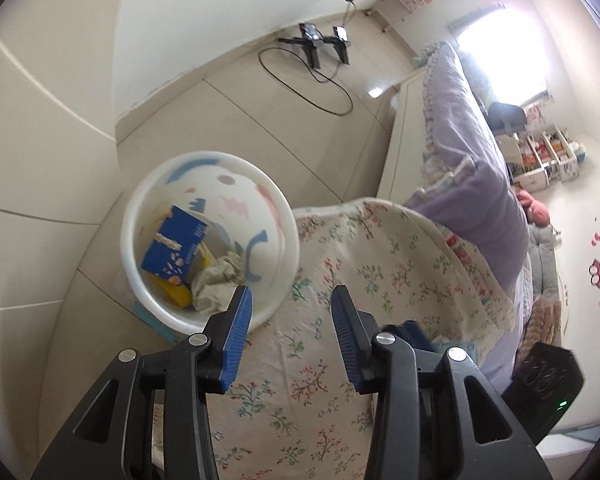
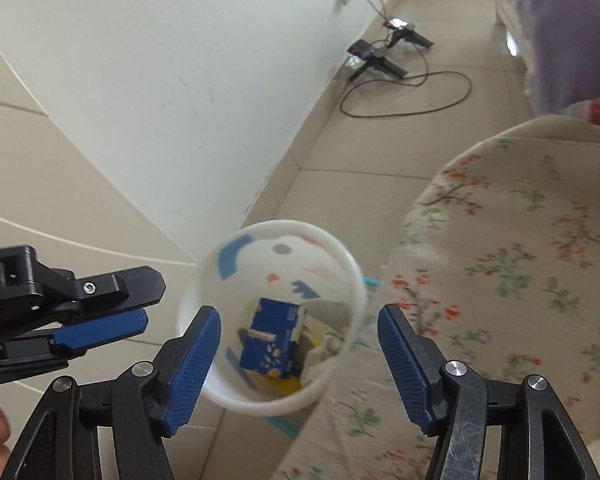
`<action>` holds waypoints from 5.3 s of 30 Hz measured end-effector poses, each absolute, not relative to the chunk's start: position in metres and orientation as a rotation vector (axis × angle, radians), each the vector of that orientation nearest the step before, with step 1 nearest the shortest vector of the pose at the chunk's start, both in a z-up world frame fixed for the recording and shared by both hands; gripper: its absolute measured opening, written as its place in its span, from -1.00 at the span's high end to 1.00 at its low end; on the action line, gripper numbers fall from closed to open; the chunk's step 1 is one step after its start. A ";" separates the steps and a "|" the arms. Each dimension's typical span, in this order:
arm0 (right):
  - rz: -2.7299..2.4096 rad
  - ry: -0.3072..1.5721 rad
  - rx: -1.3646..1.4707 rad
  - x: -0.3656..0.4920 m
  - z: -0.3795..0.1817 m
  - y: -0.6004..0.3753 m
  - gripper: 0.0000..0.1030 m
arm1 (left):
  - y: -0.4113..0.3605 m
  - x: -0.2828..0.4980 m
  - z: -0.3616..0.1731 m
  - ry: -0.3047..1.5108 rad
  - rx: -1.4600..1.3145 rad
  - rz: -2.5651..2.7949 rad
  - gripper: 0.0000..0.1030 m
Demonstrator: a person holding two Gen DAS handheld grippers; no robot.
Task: Collect trash
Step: 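Move both tools back over the bed and approach the white bottle with the left tool, then grasp the white AD bottle with the left tool while the right tool grasps the yellow wrapper, then carry the AD bottle and yellow wrapper to the white wastebasket and release both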
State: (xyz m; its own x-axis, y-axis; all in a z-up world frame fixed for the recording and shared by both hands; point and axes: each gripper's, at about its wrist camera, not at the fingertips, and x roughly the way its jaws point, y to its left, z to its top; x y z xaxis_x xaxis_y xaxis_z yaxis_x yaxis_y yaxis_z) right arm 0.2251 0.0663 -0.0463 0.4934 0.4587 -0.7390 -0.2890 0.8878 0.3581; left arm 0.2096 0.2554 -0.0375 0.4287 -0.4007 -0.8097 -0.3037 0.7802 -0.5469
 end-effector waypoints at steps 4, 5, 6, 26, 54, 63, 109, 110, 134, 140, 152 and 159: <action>0.393 0.937 0.223 0.211 -0.018 0.014 -0.36 | 0.222 0.207 -0.036 1.182 -0.684 -0.139 0.14; 0.376 0.935 0.229 0.206 -0.010 -0.004 -0.36 | 0.211 0.206 -0.036 1.193 -0.671 -0.161 0.14; 0.363 0.931 0.231 0.200 -0.003 -0.019 -0.36 | 0.199 0.204 -0.037 1.207 -0.658 -0.184 0.14; 0.041 1.033 0.387 0.134 -0.026 -0.238 -0.40 | -0.012 0.168 -0.113 1.499 -0.515 -0.429 -0.01; 0.043 1.064 0.423 0.138 -0.035 -0.254 -0.40 | -0.036 0.177 -0.131 1.448 -0.447 -0.354 0.50; 0.043 1.100 0.428 0.140 -0.046 -0.252 -0.40 | -0.030 0.182 -0.141 1.464 -0.564 -0.341 0.04; -0.013 1.189 0.432 0.117 -0.078 -0.264 0.94 | -0.111 0.147 -0.119 1.346 -0.074 -0.388 -0.23; -0.025 1.182 0.430 0.117 -0.076 -0.265 0.94 | -0.115 0.146 -0.123 1.353 -0.038 -0.376 -0.23; -0.038 1.196 0.504 0.111 -0.078 -0.286 0.29 | -0.060 0.141 -0.094 1.324 -0.181 -0.451 0.03; -0.076 1.235 0.614 0.111 -0.102 -0.299 -0.36 | -0.044 0.141 -0.083 1.322 -0.220 -0.465 0.03; -0.071 1.263 0.601 0.115 -0.116 -0.270 0.93 | -0.008 0.142 -0.058 1.292 -0.295 -0.487 0.03; 0.022 1.122 0.602 0.103 -0.063 -0.262 0.95 | 0.020 0.147 -0.040 1.260 -0.367 -0.497 0.03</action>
State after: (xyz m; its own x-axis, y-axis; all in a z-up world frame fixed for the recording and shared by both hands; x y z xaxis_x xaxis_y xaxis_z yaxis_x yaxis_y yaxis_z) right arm 0.1028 -0.2618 -0.0633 0.4505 0.3116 -0.8366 0.2780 0.8416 0.4631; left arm 0.1473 0.0196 -0.0396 0.2234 -0.5450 -0.8081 0.1536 0.8384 -0.5230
